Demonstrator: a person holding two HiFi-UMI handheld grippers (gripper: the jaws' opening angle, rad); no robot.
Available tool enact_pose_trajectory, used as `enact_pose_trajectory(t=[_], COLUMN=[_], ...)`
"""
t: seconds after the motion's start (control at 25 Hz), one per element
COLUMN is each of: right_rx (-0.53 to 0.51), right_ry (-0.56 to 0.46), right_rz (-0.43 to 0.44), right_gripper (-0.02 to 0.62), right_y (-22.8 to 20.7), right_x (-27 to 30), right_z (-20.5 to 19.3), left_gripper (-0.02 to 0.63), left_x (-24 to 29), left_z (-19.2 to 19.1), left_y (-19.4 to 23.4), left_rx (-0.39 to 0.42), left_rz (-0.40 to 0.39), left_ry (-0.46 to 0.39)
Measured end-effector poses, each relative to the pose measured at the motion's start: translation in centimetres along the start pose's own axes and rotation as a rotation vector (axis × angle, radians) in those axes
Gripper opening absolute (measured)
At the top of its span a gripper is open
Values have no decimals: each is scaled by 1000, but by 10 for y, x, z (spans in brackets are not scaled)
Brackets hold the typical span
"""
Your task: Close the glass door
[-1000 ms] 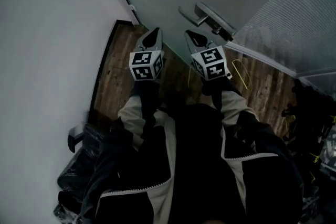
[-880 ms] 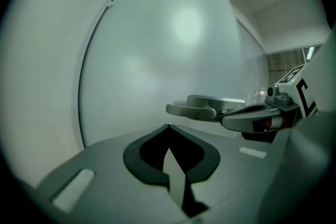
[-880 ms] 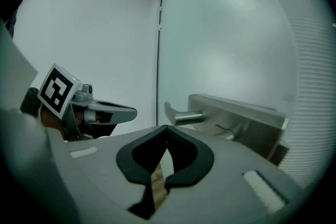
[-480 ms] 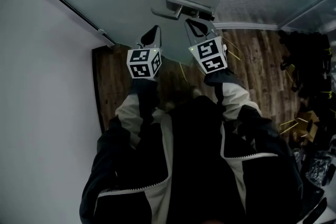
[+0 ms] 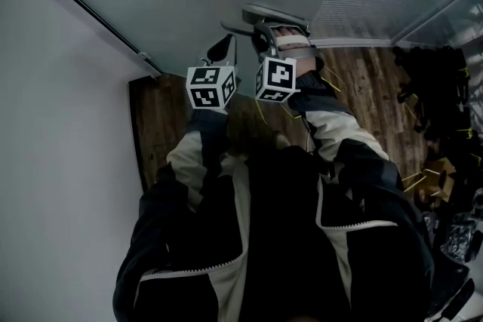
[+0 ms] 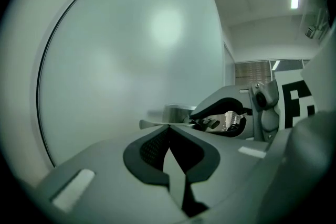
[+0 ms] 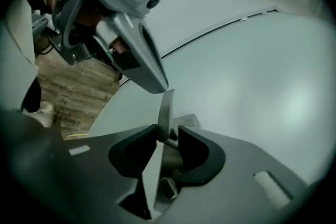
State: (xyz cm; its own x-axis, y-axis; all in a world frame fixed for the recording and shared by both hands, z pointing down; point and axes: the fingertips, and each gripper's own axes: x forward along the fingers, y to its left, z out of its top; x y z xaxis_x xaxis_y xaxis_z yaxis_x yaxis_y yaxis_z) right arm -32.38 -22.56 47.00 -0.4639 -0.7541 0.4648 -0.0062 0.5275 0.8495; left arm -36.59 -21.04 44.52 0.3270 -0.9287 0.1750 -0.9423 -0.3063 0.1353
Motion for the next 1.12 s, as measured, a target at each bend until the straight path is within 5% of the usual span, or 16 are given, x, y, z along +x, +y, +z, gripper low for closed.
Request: enact_pose_trajectory(t=[1.12], right_rx=[-35], right_ry=[139], right_rz=[-36], right_gripper=[129], right_y=[-58], right_x=[73], right_z=[-68], left_gripper=[3], left_x=[61], left_z=[26], left_y=[12], left_rx=[51], left_rz=[-58], left_ry=[21])
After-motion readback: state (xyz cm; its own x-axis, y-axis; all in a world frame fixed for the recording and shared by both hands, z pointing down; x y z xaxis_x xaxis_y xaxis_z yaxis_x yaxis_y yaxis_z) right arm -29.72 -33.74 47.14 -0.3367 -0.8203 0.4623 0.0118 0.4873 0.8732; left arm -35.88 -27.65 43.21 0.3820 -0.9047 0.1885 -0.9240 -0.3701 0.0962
